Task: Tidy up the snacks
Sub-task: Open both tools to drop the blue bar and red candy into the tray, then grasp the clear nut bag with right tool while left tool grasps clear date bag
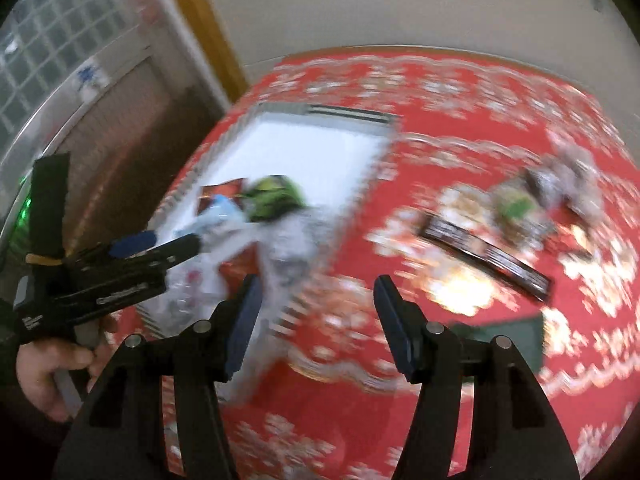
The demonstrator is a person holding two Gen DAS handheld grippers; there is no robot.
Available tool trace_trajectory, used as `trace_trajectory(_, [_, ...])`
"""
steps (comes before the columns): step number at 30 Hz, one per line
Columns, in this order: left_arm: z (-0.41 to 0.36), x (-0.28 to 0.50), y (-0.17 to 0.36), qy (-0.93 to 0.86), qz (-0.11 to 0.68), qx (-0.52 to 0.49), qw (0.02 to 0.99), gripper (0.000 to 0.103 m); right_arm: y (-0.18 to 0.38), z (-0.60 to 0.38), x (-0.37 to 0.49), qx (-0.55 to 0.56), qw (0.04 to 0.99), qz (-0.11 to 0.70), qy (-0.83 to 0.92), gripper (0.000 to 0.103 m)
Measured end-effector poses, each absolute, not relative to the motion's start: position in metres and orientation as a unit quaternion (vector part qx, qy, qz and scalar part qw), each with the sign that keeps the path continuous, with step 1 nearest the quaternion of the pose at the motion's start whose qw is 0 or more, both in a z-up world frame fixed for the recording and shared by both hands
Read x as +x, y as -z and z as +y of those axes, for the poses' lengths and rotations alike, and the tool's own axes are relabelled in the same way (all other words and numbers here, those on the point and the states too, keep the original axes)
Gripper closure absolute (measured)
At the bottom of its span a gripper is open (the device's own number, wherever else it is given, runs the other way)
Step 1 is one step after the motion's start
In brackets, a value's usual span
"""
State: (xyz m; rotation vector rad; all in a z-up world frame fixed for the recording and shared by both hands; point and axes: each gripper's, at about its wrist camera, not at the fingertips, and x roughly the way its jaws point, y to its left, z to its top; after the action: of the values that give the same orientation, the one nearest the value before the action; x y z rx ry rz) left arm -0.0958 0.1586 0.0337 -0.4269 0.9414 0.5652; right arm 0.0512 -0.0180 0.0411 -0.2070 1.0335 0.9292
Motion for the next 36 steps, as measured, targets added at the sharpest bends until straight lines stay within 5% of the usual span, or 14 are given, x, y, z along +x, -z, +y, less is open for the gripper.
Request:
trace_trajectory(12, [0.077, -0.051, -0.039, -0.258, 0.454, -0.179, 0.834, 0.014, -0.061, -0.148, 0.191, -0.057, 0.827, 0.444, -0.339, 0.045])
trace_trajectory(28, [0.023, -0.041, -0.042, -0.289, 0.481, -0.156, 0.813, 0.014, 0.012, -0.08, 0.334, -0.11, 0.778, 0.531, -0.319, 0.045])
trace_trajectory(31, [0.02, -0.032, -0.041, -0.282, 0.484, -0.158, 0.813, 0.014, 0.017, -0.076, 0.33, -0.141, 0.776, 0.52, -0.327, 0.063])
trace_trajectory(36, [0.003, 0.021, -0.045, -0.21, 0.486, -0.139, 0.837, 0.014, 0.02, -0.096, 0.314, -0.172, 0.785, 0.497, -0.328, 0.076])
